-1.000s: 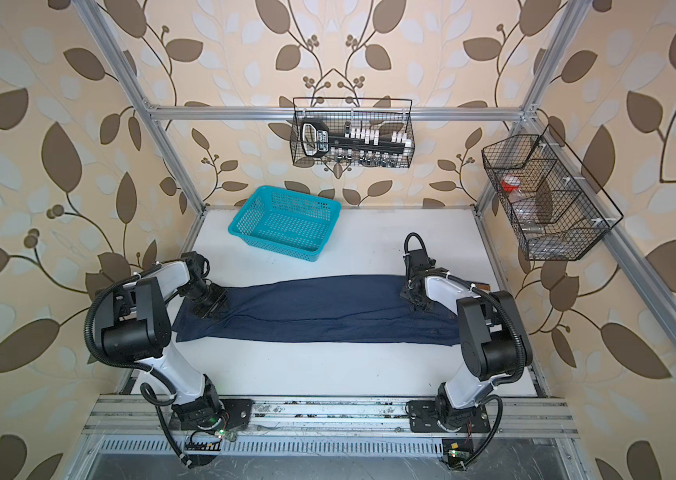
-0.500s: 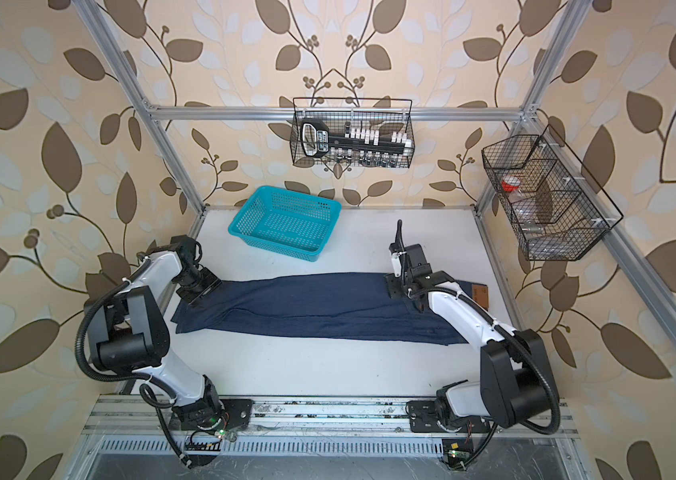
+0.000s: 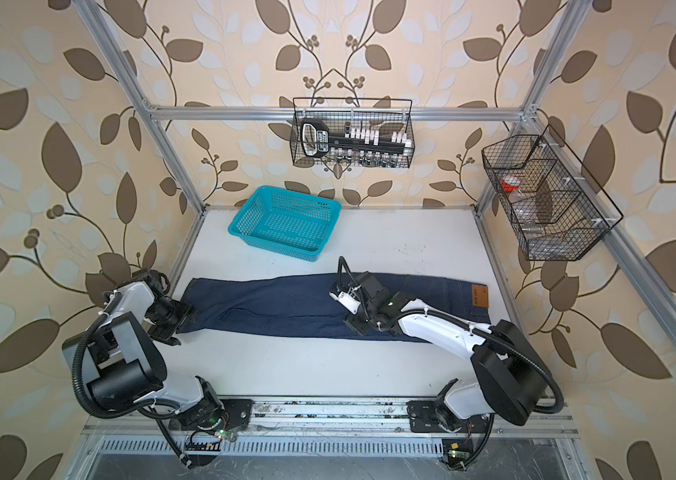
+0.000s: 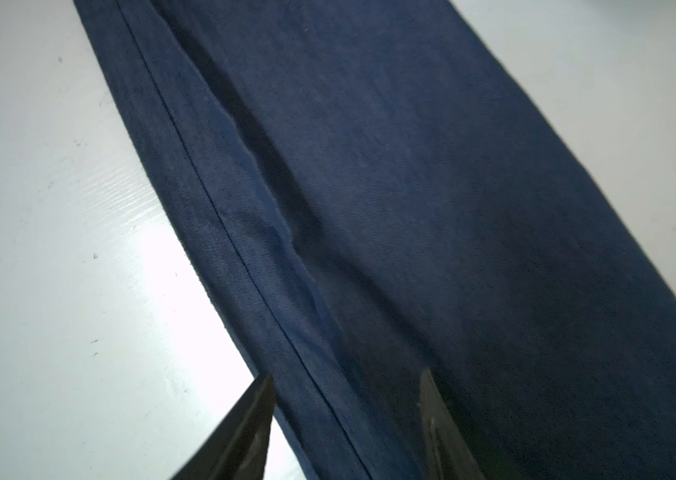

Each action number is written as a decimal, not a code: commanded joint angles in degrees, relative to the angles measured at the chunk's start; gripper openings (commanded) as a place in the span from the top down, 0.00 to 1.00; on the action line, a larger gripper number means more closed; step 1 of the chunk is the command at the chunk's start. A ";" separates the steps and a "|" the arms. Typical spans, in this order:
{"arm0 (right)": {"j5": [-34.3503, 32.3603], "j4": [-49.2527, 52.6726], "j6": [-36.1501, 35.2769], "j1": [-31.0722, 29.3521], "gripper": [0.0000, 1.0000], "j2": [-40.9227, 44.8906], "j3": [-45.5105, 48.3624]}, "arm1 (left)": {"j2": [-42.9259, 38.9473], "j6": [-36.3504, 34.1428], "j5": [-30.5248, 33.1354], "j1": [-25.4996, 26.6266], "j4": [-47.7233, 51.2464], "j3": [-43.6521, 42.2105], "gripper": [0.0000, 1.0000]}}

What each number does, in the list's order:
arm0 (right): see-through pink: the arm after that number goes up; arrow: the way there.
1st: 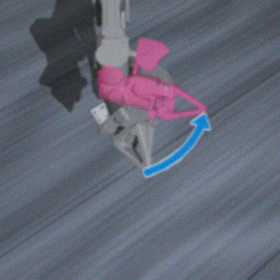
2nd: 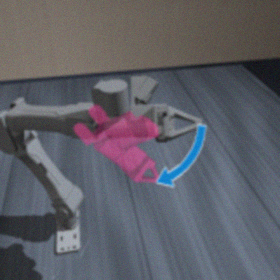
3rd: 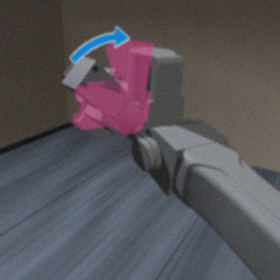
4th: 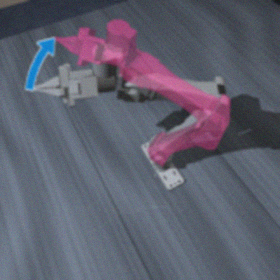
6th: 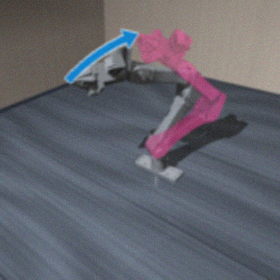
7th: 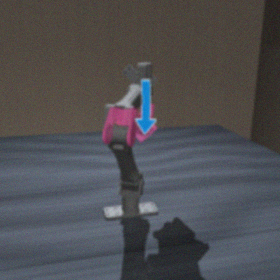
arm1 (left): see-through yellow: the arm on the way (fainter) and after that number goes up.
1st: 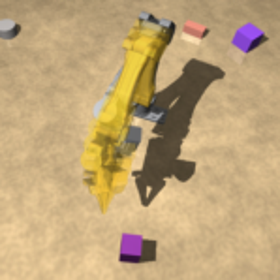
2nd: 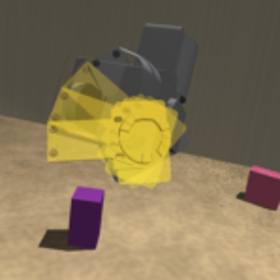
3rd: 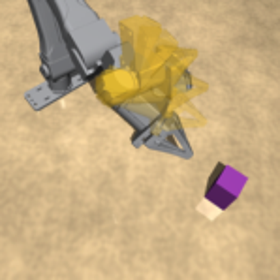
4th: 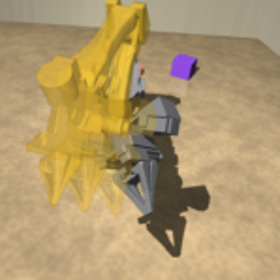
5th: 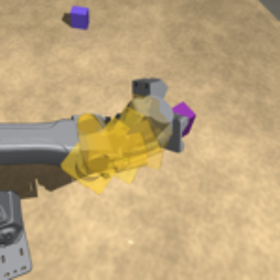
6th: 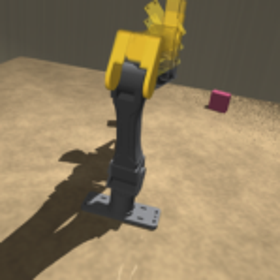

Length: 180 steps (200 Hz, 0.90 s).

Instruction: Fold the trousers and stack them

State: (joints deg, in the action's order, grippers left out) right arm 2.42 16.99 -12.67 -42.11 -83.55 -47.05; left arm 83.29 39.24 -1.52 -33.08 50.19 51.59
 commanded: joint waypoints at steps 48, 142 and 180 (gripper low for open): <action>-1.71 -2.81 -3.46 -3.12 0.44 -5.32 -4.39 | 3.75 3.12 1.94 -0.85 -9.81 -1.78 0.37; -6.35 -1.59 -6.28 -7.05 0.48 -14.08 -11.87 | 6.30 0.38 3.51 -1.37 -10.63 -0.54 0.95; -8.30 -2.03 -8.61 -7.99 0.50 -18.43 -14.41 | 6.28 -2.18 5.03 -1.37 -7.99 3.31 1.00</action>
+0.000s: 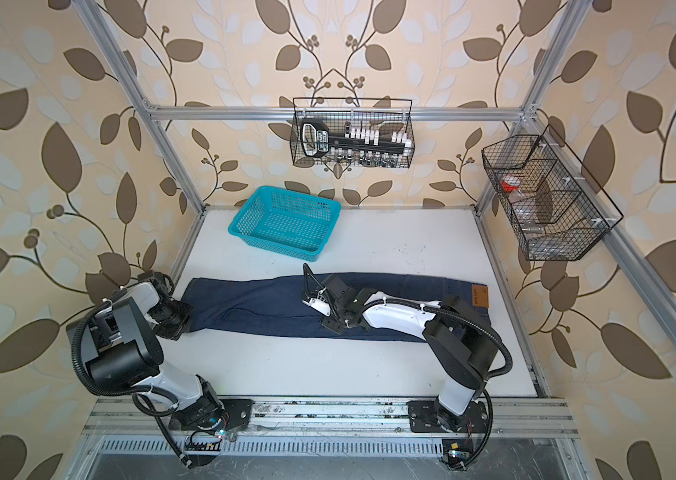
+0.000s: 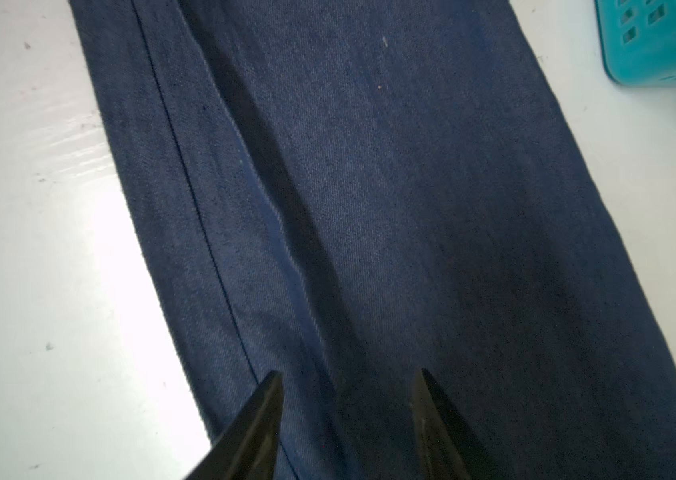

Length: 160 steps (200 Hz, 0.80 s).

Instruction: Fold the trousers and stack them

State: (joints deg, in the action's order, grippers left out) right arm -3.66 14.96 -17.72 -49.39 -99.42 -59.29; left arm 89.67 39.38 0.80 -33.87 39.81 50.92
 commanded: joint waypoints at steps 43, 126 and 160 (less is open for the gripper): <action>-2.56 -0.58 -4.88 -0.86 0.53 -5.79 -3.15 | -1.64 -5.46 3.16 -0.59 6.77 9.89 1.00; -1.42 -0.57 -4.87 -1.15 0.83 -8.61 -4.96 | 3.52 -9.48 2.10 -0.50 9.58 19.41 1.00; 1.34 -0.37 -5.07 -1.17 0.97 -5.84 -4.12 | 5.26 -10.05 1.10 -0.50 9.93 20.75 1.00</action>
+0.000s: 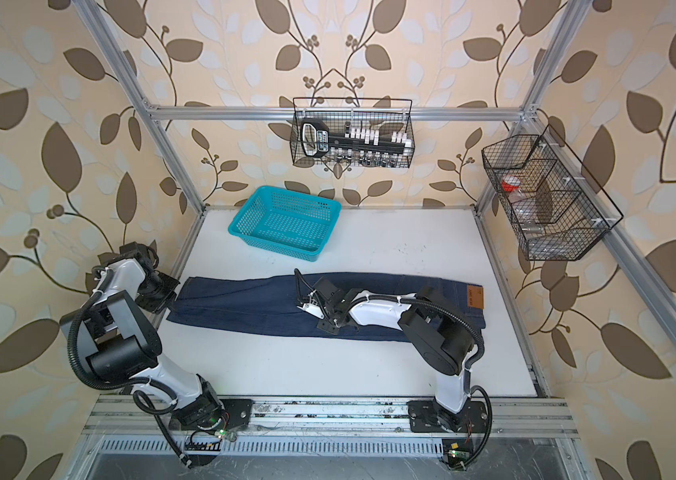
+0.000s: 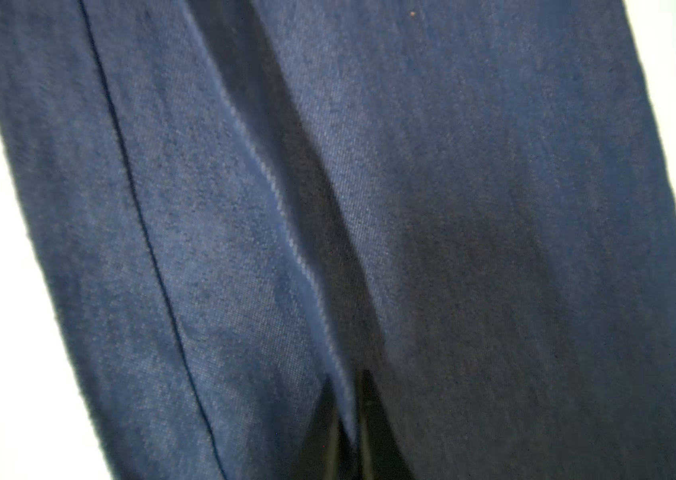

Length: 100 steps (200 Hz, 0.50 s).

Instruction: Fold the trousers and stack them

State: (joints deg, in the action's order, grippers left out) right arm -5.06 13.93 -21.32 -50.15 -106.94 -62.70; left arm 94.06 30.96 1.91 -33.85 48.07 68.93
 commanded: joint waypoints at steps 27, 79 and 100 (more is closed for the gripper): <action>3.92 1.60 -1.86 -0.52 0.99 5.71 1.04 | 1.95 -2.05 0.23 -0.43 2.02 3.98 1.00; 2.95 1.78 -3.19 -3.41 0.98 8.60 7.05 | 3.00 -1.98 1.16 -0.43 1.81 4.88 1.00; 2.25 1.08 -3.29 -5.24 0.97 7.62 8.08 | 2.72 -2.46 2.30 -0.43 1.12 3.47 1.00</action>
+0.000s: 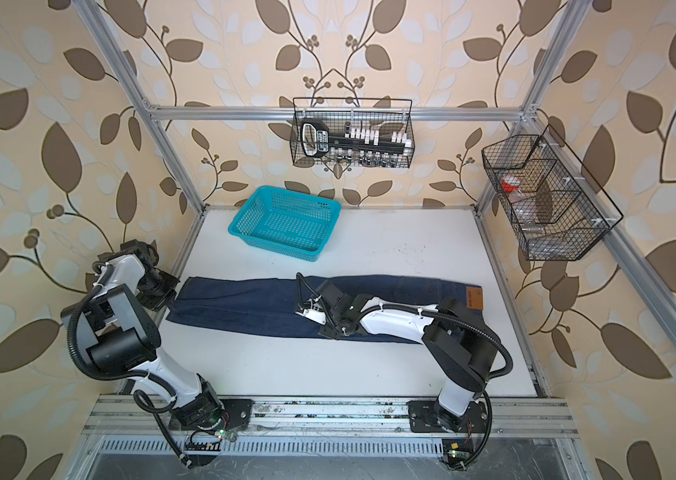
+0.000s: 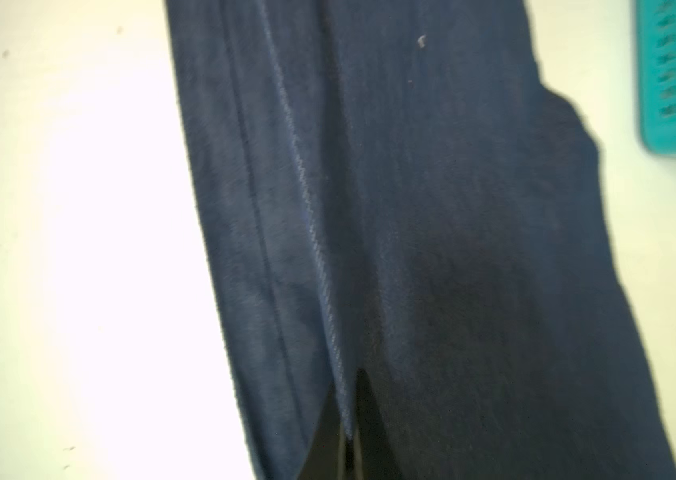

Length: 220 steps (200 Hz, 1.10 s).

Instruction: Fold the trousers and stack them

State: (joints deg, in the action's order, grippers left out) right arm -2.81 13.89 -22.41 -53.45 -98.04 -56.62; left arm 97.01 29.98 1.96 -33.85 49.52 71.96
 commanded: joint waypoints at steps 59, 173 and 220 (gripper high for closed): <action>0.44 0.41 -0.56 -4.47 0.84 -4.45 1.59 | 0.82 -2.32 3.75 -0.43 -2.76 -2.77 1.00; 8.92 2.64 14.60 2.88 0.50 16.95 7.96 | -4.14 -1.77 9.23 -0.28 0.43 -4.51 0.43; 9.89 6.12 38.10 23.86 0.47 27.64 12.95 | -11.17 -0.37 -0.86 8.52 4.36 -4.69 0.34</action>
State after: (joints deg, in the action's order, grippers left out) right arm 5.65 15.84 0.16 -38.94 -73.65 -46.46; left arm 91.05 28.32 7.09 -31.31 49.89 66.32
